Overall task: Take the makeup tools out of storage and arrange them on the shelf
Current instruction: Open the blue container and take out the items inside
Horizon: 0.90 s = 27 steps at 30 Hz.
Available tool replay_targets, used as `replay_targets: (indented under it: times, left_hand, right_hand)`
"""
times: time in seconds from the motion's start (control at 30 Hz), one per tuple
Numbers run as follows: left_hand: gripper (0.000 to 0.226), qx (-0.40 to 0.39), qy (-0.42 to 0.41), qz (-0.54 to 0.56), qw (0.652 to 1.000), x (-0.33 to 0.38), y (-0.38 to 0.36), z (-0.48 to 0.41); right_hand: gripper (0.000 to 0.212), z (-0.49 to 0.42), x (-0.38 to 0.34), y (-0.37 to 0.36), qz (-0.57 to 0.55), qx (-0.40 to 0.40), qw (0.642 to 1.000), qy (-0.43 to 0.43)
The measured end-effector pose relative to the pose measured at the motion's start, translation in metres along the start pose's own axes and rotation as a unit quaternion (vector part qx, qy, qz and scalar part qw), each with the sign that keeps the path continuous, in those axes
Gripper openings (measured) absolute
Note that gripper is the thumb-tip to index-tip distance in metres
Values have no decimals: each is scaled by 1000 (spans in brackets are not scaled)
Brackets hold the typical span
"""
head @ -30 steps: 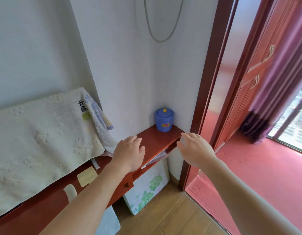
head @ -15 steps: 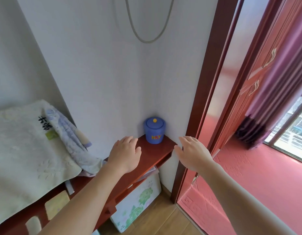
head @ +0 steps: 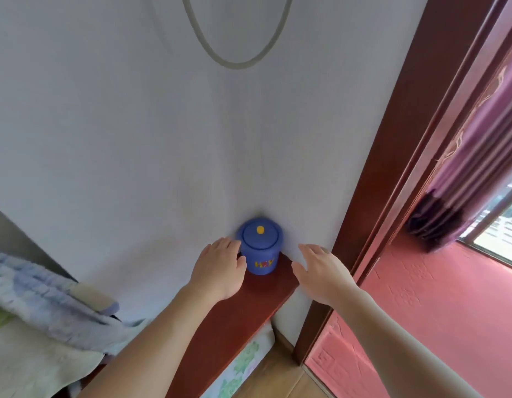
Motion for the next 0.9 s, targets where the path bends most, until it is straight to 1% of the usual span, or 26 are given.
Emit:
replay_targets:
  times: [0.13, 0.27, 0.4, 0.57, 0.63, 0.73, 0.9]
  left_hand:
    - [43, -4, 18, 10, 1000, -1, -15, -46]
    - [41, -28, 56, 22, 998, -5, -35, -78]
    - [46, -45, 74, 56, 995, -12, -49, -104]
    - [55, -54, 61, 94, 992, -14, -62, -133]
    - [55, -64, 51, 100, 992, -15, -69, -145]
    - [52, -76, 38, 103, 991, -16, -77, -158]
    - [48, -87, 32, 100, 991, -22, -90, -175]
  right_hand:
    - [50, -52, 19, -18, -31, -22, 999, -1]
    - [55, -96, 30, -43, -59, -65, 995, 38]
    - [64, -131, 32, -68, -120, -97, 987, 49]
    - [75, -151, 29, -89, -209, -103, 972, 26]
    - [80, -156, 28, -95, -221, -101, 970, 13]
    - [82, -159, 27, -101, -238, -95, 967, -10]
    - [89, -166, 28, -112, -253, -97, 962, -20]
Point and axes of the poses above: each hand's wrist, its own z-axis away from the middle knuckle, its own y-axis out of the back of the hand, x = y × z, the point moved 3 cm from there along -z, towards the middle knuckle, and after that the axes turned 3 degrees about -y, right-handed, at the moved point
